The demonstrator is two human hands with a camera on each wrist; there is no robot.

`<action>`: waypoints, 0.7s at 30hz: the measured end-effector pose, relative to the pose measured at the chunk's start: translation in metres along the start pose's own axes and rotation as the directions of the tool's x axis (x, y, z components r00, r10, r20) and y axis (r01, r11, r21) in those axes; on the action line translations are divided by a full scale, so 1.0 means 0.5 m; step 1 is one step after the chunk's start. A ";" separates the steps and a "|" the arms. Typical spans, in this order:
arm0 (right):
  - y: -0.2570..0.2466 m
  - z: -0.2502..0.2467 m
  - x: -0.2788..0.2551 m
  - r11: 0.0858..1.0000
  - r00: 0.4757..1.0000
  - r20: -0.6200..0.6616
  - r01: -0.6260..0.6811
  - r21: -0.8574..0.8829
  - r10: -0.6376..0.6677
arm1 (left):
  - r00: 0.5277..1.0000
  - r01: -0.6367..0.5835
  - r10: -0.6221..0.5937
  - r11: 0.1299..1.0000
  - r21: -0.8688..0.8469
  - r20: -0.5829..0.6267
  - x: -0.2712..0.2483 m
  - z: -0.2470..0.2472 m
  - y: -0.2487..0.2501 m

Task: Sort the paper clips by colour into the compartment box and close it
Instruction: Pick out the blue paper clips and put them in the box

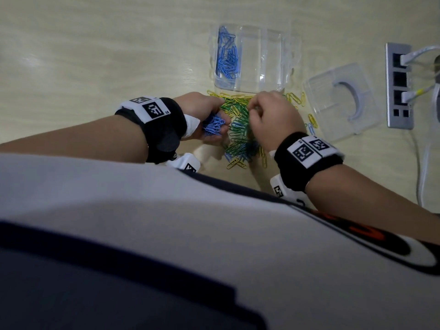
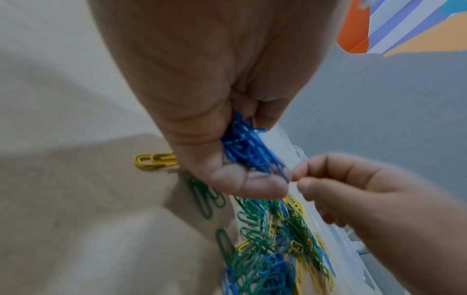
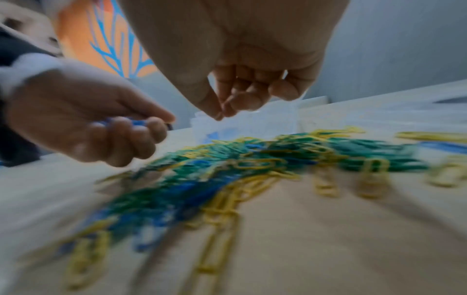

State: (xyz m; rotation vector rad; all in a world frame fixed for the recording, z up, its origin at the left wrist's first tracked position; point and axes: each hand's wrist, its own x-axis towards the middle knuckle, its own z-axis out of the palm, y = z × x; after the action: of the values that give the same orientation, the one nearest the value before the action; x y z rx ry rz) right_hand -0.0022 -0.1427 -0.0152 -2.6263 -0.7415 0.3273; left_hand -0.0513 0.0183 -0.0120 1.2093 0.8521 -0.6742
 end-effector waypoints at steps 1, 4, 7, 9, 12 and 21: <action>0.016 -0.004 0.004 0.996 0.998 0.007 -0.056 -0.074 0.057 | 1.000 0.005 -0.005 1.000 0.002 0.007 0.000 0.000 0.001; 0.052 -0.005 0.013 0.962 0.984 0.096 -0.123 -0.244 0.150 | 1.000 0.006 -0.006 1.000 0.001 0.007 0.002 -0.003 0.001; 0.052 0.010 0.009 0.960 0.979 0.183 -0.041 -0.277 0.094 | 1.000 0.013 -0.013 1.000 0.002 -0.005 0.008 -0.006 0.000; 0.042 0.021 0.005 0.959 0.980 0.193 0.015 -0.281 0.041 | 1.000 0.015 -0.015 1.000 0.001 -0.013 0.010 -0.009 0.000; 0.039 0.022 0.009 0.970 0.986 0.153 -0.029 -0.241 0.067 | 1.000 0.018 -0.019 1.000 -0.023 -0.018 0.012 -0.016 0.001; 0.049 0.020 0.022 0.957 0.987 0.154 0.005 -0.292 0.041 | 1.000 0.014 -0.015 0.999 -0.038 -0.021 0.017 -0.019 -0.003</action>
State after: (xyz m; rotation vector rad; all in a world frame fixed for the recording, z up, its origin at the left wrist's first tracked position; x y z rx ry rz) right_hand 0.0150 -0.1528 -0.0357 -2.9112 -0.8772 0.4689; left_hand -0.0499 0.0273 -0.0213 1.1795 0.8881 -0.6554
